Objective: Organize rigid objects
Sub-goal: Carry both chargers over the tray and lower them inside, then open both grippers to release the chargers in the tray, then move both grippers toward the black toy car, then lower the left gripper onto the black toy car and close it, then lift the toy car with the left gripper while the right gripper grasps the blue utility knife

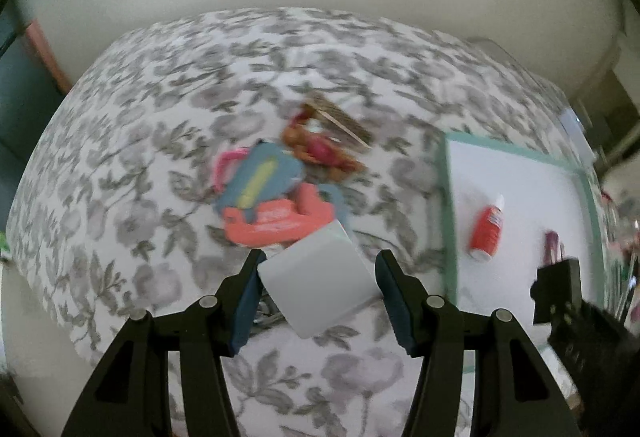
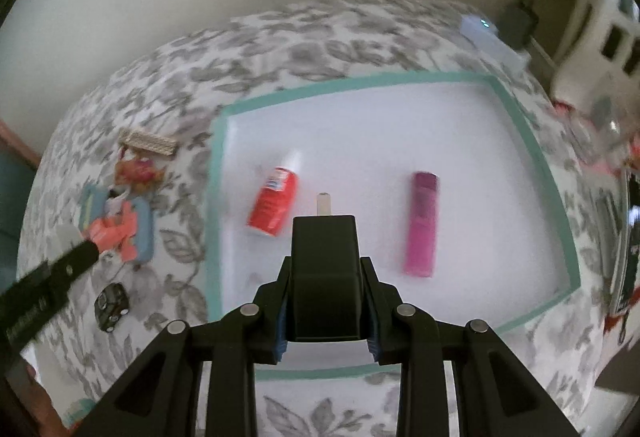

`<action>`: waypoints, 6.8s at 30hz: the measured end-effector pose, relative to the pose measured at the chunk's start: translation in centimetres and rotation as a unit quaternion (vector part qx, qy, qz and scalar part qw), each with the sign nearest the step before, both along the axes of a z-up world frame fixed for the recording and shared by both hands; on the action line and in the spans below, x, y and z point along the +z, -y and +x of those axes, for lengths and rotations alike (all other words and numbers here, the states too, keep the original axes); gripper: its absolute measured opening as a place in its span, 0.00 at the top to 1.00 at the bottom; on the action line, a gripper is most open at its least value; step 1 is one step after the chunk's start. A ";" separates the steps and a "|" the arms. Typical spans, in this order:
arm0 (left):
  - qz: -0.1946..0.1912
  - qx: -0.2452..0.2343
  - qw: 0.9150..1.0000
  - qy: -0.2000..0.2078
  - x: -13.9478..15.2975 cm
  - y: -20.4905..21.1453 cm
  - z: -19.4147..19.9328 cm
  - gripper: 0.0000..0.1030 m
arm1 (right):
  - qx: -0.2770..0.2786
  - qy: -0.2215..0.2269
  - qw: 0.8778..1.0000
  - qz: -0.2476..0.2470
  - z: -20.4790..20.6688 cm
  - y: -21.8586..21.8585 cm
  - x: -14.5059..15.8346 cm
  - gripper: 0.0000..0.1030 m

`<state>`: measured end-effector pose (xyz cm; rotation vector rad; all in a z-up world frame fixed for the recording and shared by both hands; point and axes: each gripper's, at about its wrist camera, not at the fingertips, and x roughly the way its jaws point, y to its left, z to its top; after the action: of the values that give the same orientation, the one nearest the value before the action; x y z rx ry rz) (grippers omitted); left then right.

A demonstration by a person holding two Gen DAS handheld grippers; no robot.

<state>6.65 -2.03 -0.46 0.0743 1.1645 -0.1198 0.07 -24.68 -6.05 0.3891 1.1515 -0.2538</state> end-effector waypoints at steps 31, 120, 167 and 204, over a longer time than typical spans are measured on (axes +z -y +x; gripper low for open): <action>0.028 -0.198 0.980 0.023 -3.2 13.5 -4.9 0.43 | -0.140 -0.079 0.987 -0.009 -5.1 8.8 -4.4 0.69; -0.010 0.112 0.993 -0.019 -0.3 -7.4 2.9 0.04 | 0.049 0.057 0.994 -0.084 0.7 -4.7 2.4 0.04; -0.069 0.132 0.969 -0.199 -10.4 -8.0 1.6 0.04 | 0.151 0.016 0.987 -0.054 3.4 -13.3 -1.3 0.04; -0.128 0.259 0.950 -0.120 -7.1 -13.9 4.2 0.26 | 0.194 0.061 0.979 -0.031 7.5 -16.3 0.8 0.04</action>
<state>10.81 11.85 -7.56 -0.4873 1.3654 0.1919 7.59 -8.37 -5.29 0.1171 1.0703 0.0743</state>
